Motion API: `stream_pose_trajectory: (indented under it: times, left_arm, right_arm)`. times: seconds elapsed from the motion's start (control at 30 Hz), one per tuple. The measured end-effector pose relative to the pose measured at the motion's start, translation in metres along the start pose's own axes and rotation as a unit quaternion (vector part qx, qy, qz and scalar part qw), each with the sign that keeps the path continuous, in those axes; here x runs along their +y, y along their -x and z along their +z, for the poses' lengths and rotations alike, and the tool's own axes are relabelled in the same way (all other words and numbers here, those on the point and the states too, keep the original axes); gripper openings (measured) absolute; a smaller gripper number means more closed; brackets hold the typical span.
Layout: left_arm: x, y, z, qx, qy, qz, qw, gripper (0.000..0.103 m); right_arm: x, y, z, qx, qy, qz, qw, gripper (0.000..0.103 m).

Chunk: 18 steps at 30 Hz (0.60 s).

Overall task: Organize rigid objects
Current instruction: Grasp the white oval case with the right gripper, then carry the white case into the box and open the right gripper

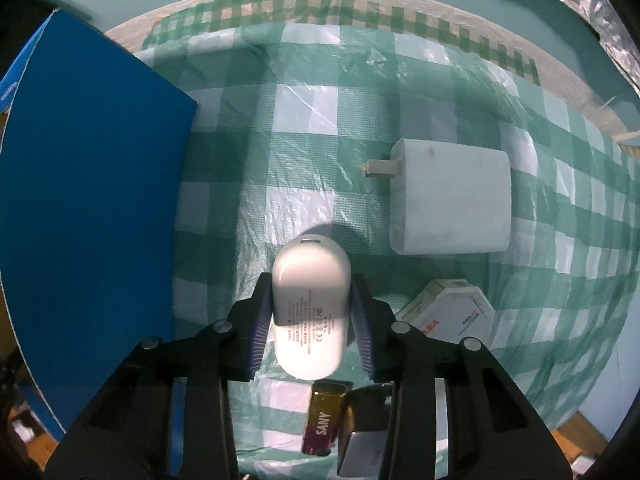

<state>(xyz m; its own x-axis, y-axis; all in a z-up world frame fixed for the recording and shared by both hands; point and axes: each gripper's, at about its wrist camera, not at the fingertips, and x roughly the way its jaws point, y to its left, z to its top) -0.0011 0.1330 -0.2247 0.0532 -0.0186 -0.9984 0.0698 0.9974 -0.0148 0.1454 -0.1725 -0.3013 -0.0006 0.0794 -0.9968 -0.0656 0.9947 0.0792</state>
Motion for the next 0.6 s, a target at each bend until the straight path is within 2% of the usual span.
stream_pose_trajectory:
  times: [0.23, 0.6]
  left_arm:
    - [0.000, 0.000, 0.001, 0.000, 0.001, 0.000, 1.0000, 0.004]
    - [0.002, 0.002, 0.004, -0.004, 0.001, -0.003, 1.0000, 0.004]
  right_arm:
    - [0.003, 0.001, -0.004, 0.003, 0.017, -0.001, 1.000, 0.038]
    - [0.022, 0.025, -0.010, 0.000, 0.045, 0.003, 0.999, 0.038]
